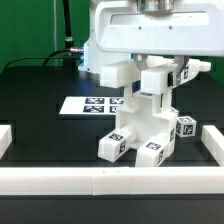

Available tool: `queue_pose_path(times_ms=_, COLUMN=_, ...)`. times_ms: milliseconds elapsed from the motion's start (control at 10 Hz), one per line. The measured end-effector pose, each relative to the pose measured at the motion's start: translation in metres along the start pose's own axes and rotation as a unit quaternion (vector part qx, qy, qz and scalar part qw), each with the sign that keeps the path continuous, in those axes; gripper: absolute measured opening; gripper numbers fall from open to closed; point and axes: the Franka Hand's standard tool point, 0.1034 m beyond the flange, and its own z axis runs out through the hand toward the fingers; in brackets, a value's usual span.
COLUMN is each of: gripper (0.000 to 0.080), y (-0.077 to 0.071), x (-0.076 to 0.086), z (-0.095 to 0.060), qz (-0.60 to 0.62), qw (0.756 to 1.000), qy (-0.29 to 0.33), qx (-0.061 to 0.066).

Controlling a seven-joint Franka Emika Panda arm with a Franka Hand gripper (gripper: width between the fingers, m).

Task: Assemble chair

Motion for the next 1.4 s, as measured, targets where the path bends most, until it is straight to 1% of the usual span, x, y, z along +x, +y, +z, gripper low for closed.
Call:
queue_pose_path(times_ms=100, gripper=0.0285, y=0.0014, x=0.0001, z=0.0018, qz=-0.002, qw=1.0, qy=0.001, qx=0.0)
queue_pose_path(times_ms=600, gripper=0.0285, y=0.0011, x=0.0014, z=0.0016, qz=-0.003, qw=1.0, qy=0.003, qx=0.0)
queue_pose_path(times_ms=900, gripper=0.0285, y=0.0036, x=0.001, z=0.0017, qz=-0.002, qw=1.0, qy=0.002, qx=-0.001)
queue_pose_path(times_ms=1400, gripper=0.0285, y=0.0022, x=0.0014, z=0.0014, qz=-0.002, qw=1.0, qy=0.006, qx=0.001)
